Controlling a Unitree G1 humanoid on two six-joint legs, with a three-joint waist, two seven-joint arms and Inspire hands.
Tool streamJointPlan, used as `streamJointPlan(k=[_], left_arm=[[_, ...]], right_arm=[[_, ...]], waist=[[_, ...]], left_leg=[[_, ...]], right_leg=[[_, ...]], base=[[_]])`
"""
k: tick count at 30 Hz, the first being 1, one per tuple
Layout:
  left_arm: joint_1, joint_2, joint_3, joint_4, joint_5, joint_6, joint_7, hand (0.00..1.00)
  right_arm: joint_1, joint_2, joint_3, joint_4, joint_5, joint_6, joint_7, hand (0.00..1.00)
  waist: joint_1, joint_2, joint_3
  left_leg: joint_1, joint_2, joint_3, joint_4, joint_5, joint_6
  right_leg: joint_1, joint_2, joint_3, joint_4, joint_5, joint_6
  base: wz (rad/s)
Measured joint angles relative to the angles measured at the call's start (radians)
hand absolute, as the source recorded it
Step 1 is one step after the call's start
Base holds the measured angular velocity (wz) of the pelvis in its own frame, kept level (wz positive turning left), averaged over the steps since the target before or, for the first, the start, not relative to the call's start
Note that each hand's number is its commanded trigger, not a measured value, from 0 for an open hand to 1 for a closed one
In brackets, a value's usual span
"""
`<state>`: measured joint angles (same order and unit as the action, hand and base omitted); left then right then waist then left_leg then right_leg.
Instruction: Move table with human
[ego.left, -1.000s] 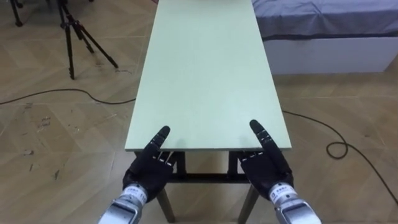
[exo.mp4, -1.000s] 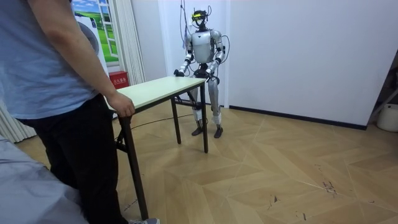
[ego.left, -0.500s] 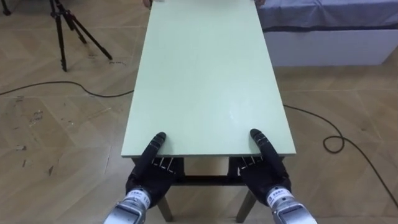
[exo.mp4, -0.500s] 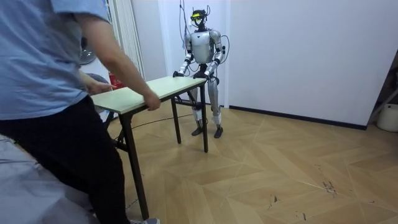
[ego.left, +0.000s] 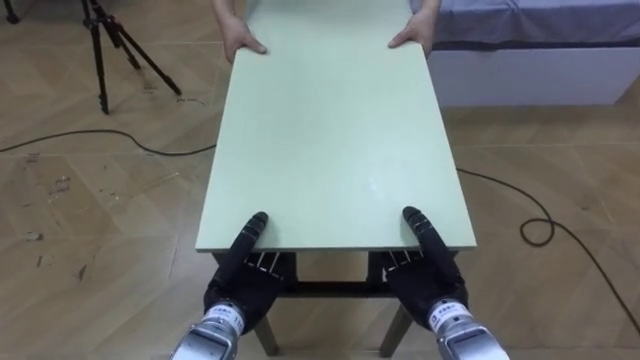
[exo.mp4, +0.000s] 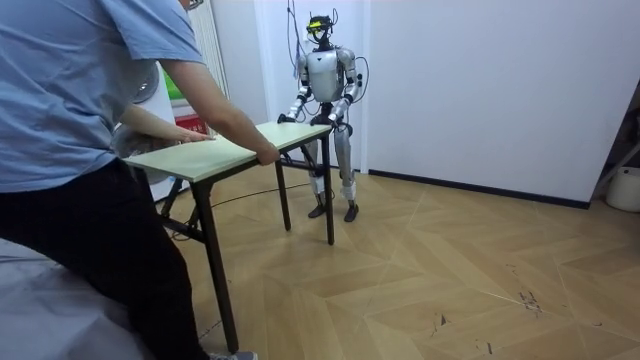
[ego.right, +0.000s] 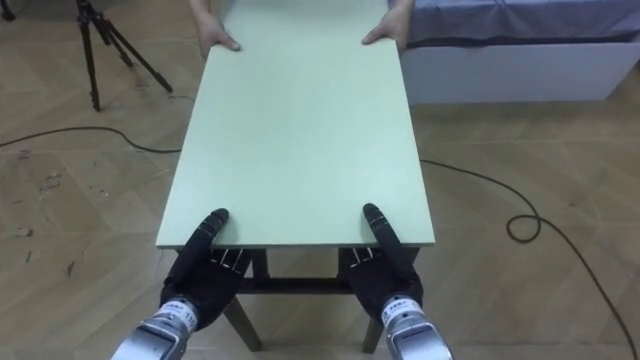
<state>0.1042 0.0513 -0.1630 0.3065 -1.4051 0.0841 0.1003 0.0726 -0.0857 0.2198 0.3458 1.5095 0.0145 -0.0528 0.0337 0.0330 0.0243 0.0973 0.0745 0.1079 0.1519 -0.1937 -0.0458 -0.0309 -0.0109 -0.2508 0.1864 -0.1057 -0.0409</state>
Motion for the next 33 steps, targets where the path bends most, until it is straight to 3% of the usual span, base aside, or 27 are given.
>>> streamJointPlan(k=[11,21,26,33], left_arm=[[0.088,0.022,0.001,-0.181,0.017,-0.002,-0.059,1.00],[0.143,0.022,-0.006,-0.227,0.026,-0.026,-0.107,1.00],[0.161,0.023,-0.019,-0.248,0.028,-0.045,-0.118,1.00],[0.211,0.026,-0.040,-0.273,0.035,-0.079,-0.127,1.00]], right_arm=[[0.107,-0.005,0.006,-0.216,-0.003,-0.016,0.014,1.00],[0.136,-0.027,0.051,-0.245,-0.015,-0.060,0.066,1.00],[0.145,-0.026,0.073,-0.245,-0.026,-0.101,0.088,1.00],[0.187,-0.036,0.099,-0.267,-0.018,-0.115,0.101,1.00]], waist=[[-0.001,0.004,-0.0010],[-0.001,-0.002,-0.0048],[0.003,-0.007,-0.0081],[0.007,-0.010,-0.0100]], left_leg=[[-0.007,-0.001,0.003,-0.001,0.000,0.000],[0.001,-0.001,0.027,-0.001,0.000,0.000],[-0.001,0.000,0.027,-0.003,0.000,0.000],[-0.008,0.000,0.028,-0.001,0.000,0.000]], right_leg=[[-0.004,0.001,0.001,0.002,-0.001,0.001],[-0.005,0.002,0.004,0.001,-0.001,0.001],[-0.005,0.002,0.004,0.002,-0.001,0.001],[-0.010,0.002,0.005,0.002,-0.001,0.001]], base=[[0.00],[-0.05],[0.00],[0.01]])
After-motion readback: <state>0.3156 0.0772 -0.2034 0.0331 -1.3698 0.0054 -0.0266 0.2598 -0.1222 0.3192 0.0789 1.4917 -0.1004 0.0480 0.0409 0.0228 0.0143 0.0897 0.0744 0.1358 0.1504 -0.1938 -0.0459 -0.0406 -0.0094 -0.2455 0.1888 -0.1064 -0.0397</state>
